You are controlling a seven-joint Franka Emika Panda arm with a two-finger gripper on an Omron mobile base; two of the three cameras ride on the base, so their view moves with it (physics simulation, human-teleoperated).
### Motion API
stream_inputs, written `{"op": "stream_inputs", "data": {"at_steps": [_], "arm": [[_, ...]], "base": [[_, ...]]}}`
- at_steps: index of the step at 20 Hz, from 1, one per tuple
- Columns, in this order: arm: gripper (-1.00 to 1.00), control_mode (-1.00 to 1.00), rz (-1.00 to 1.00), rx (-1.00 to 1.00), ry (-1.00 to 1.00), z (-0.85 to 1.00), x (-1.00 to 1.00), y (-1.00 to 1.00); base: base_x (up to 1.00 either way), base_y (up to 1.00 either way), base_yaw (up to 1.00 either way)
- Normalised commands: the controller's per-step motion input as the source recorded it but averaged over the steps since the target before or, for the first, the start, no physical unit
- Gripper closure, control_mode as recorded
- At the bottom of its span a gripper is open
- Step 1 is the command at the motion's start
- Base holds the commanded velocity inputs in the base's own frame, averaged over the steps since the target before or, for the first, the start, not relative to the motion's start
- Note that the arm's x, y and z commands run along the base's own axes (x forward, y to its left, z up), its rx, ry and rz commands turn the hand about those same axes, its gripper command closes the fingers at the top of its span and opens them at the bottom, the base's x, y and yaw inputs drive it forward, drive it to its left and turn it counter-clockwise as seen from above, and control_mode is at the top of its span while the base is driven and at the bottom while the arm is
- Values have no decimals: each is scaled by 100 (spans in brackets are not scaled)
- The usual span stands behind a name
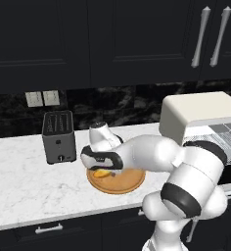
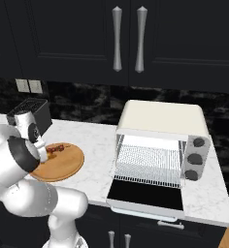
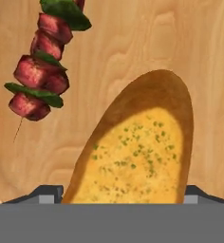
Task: Pick up the kebab skewer and baguette bread, and place them inside the toaster oven. Close the toaster oven door and start by setting the timer.
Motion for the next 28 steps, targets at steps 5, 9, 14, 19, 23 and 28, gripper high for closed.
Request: {"op": "stream_inputs", "data": {"at_steps": [5,9,14,19,23,28], "arm": [[100,-100,4,9,0,90,-77,-71],[100,-100,6,10,-1,58,-73,-97],[100,-100,13,2,0,56,-31,-100],[100,-100,20,0,-5,39,-29,-100],[100,-100,22,0,-4,32,-8,-100],[100,-100,25,0,-5,14,2,-98]], "base": [[0,0,0],[0,0,0],[0,0,0],[0,0,0],[0,0,0],[0,0,0]]}}
